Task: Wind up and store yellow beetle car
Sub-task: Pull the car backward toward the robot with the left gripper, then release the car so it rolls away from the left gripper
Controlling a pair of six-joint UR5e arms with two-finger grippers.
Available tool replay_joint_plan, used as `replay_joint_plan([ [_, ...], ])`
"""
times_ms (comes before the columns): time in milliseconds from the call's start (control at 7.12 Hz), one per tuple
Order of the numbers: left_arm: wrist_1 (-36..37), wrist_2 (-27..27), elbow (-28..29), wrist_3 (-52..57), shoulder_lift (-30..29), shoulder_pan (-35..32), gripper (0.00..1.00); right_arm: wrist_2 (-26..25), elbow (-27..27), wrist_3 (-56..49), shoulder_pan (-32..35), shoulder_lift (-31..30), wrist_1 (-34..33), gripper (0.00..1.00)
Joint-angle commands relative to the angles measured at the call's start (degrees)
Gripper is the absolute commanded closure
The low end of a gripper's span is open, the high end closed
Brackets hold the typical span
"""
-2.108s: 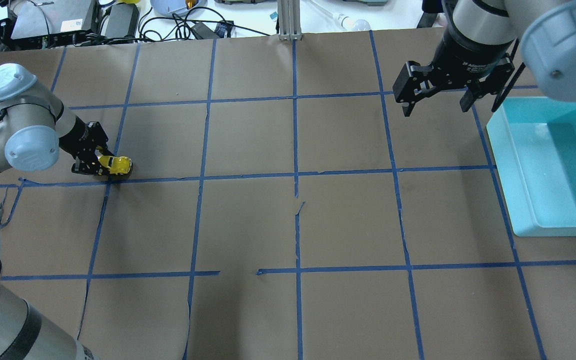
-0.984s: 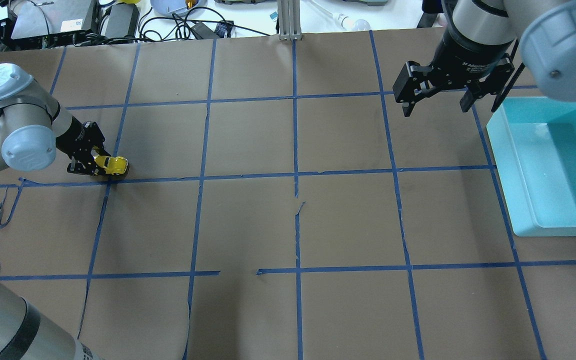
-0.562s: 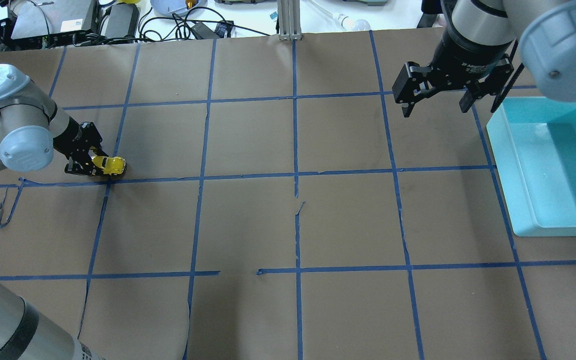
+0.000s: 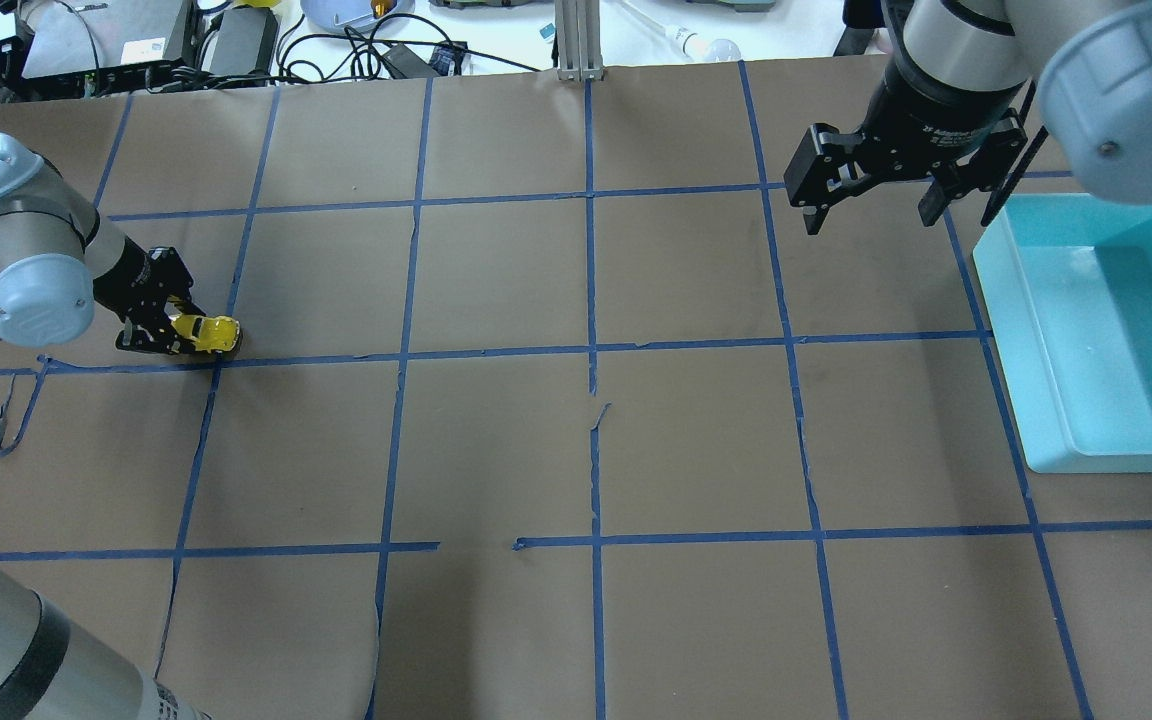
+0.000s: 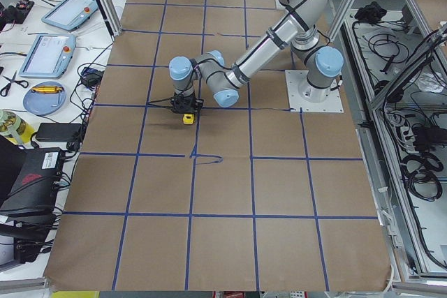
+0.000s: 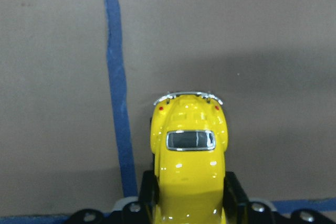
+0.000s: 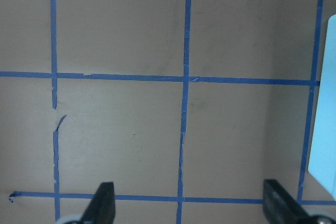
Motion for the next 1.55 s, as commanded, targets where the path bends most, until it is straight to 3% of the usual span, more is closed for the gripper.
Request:
replay_joint_plan([
  [0,0.01,0.06,0.01,0.19,0.00,0.15,1.00,0.06,0.25,0.07,0.00,-0.07,-0.10,0.00],
  [281,0.01,0.06,0.01,0.19,0.00,0.15,0.96,-0.03,0.25,-0.02,0.00,-0.07,-0.10,0.00],
  [422,0.10,0.76,0.10,0.19,0.00,0.15,0.56,-0.03,0.25,-0.20,0.00,-0.07,-0.10,0.00],
  [562,0.01,4.24,0.10,-0.07,-0.09,0.15,0.01,0.05,0.25,-0.11,0.00,-0.07,-0.10,0.00],
  [1405,0.01,4.10,0.72,0.10,-0.09,0.15,0.00,0.14,0.34,0.33,0.00,-0.07,-0.28,0.00],
])
